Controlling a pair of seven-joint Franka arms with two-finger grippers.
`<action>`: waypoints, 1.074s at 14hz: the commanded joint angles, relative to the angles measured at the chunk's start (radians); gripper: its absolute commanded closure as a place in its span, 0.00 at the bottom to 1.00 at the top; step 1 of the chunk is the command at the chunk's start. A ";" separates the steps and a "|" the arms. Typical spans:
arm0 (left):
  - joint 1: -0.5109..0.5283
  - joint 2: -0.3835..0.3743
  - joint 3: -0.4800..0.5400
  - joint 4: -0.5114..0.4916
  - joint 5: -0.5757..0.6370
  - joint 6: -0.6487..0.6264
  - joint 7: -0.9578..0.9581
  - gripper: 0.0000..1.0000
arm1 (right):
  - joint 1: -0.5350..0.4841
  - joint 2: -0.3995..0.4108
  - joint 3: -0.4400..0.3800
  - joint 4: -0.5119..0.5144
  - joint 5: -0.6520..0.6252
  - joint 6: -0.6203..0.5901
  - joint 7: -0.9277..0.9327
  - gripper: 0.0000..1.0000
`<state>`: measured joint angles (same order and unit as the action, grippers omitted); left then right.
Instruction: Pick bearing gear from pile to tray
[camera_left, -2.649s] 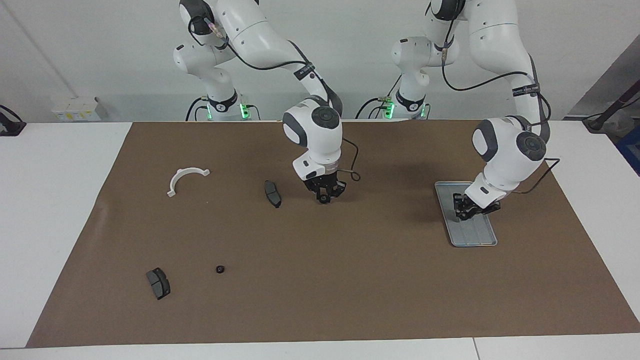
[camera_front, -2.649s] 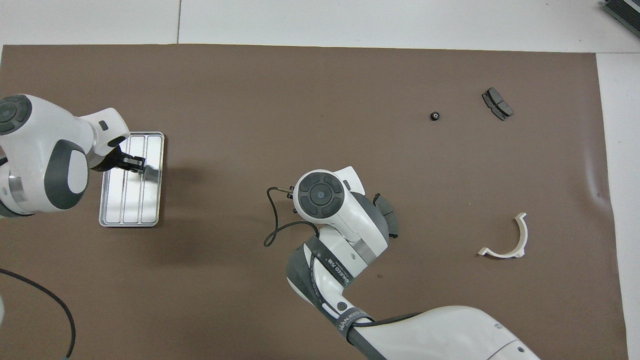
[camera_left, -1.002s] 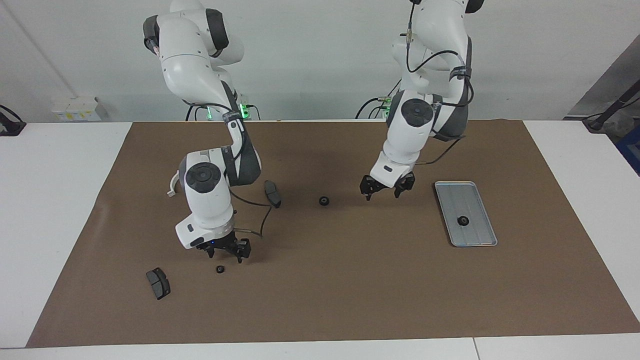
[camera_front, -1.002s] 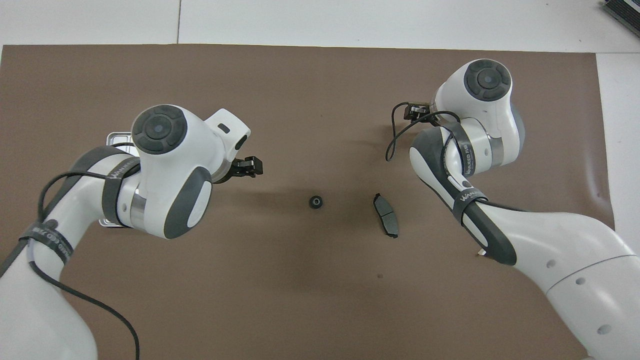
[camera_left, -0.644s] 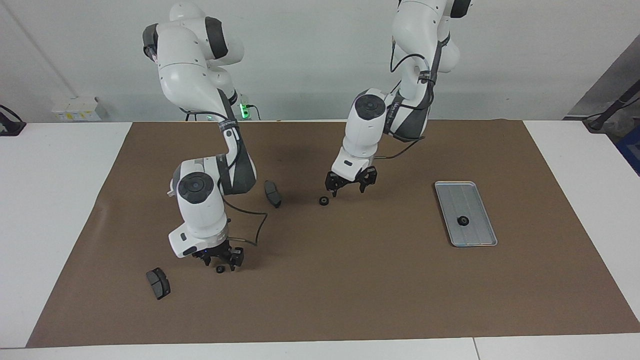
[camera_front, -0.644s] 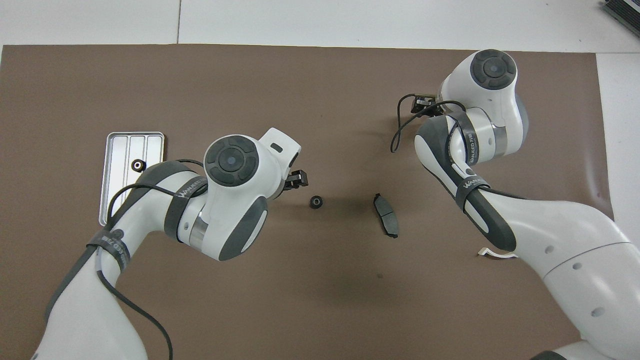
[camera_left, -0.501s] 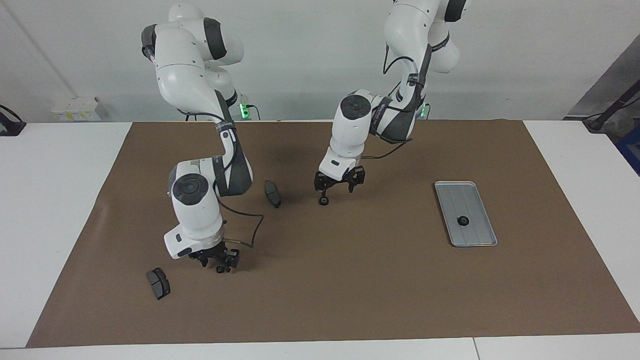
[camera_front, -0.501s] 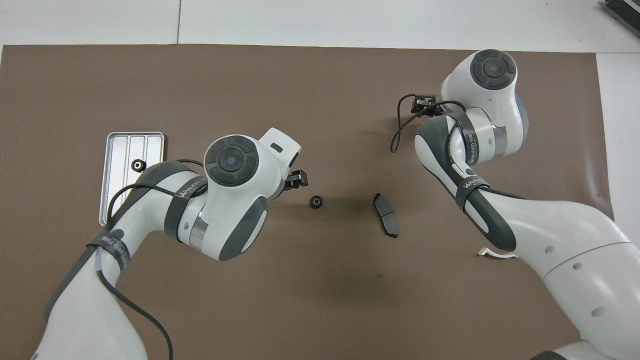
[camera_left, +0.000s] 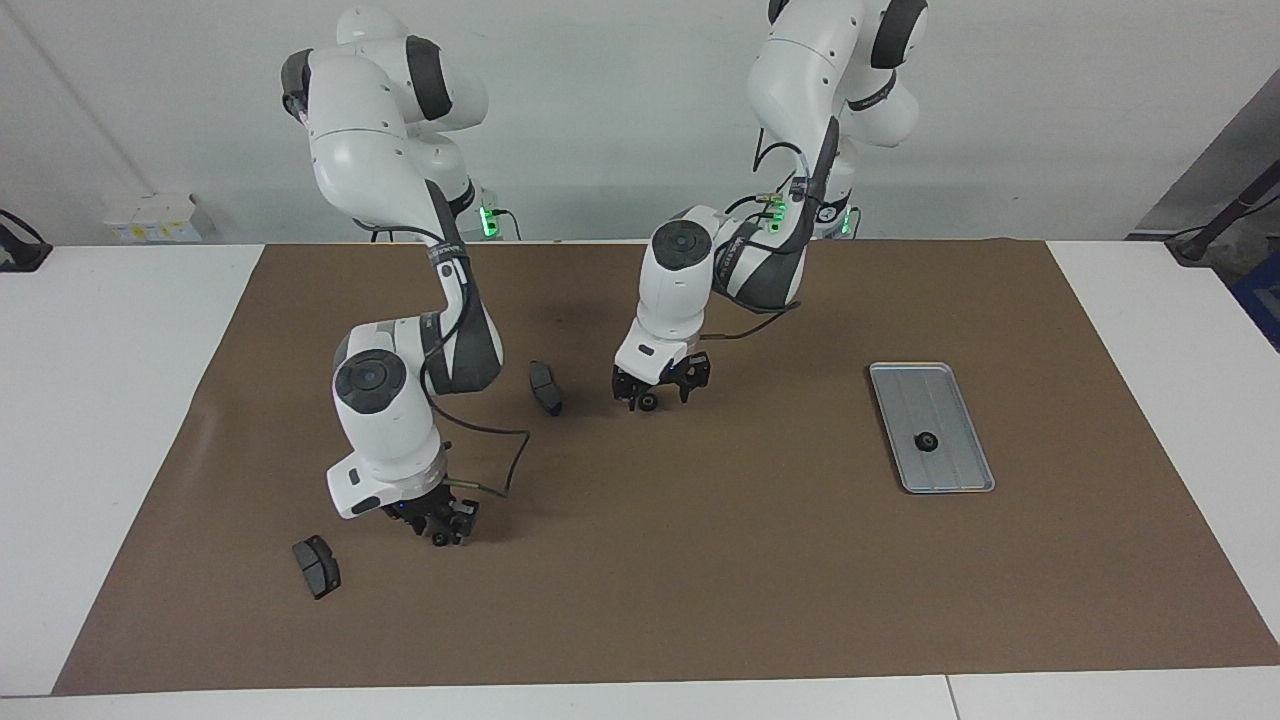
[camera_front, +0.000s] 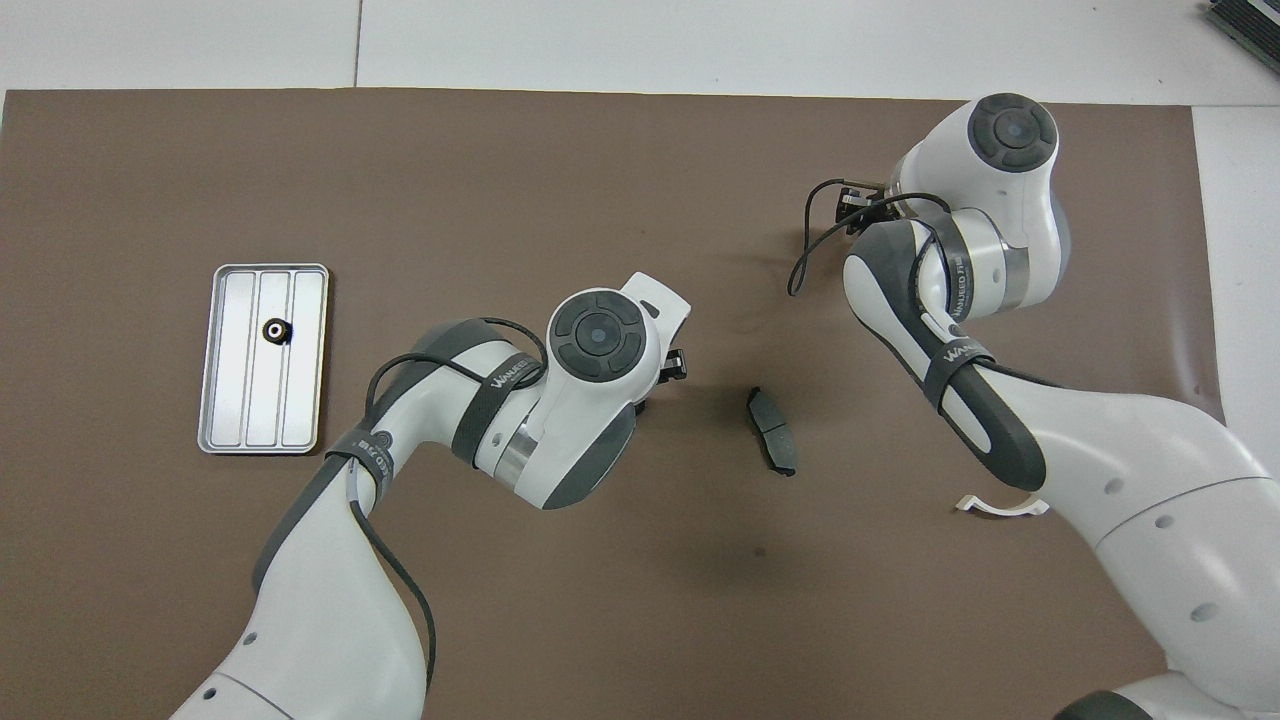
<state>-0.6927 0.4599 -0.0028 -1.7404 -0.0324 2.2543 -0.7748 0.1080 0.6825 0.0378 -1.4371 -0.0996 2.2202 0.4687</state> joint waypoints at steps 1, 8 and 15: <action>-0.019 0.037 0.015 0.033 0.023 0.001 -0.014 0.12 | -0.016 0.011 0.013 -0.002 0.015 0.021 -0.018 0.48; -0.036 0.043 0.014 0.016 0.023 -0.004 -0.006 0.29 | -0.031 0.012 0.013 -0.028 0.017 0.088 -0.019 0.56; -0.042 0.039 0.010 -0.010 0.022 -0.013 -0.001 0.49 | -0.024 0.008 0.014 -0.043 0.017 0.085 -0.018 0.63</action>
<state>-0.7156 0.5007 -0.0032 -1.7341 -0.0222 2.2477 -0.7732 0.0915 0.6925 0.0375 -1.4547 -0.0993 2.2897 0.4687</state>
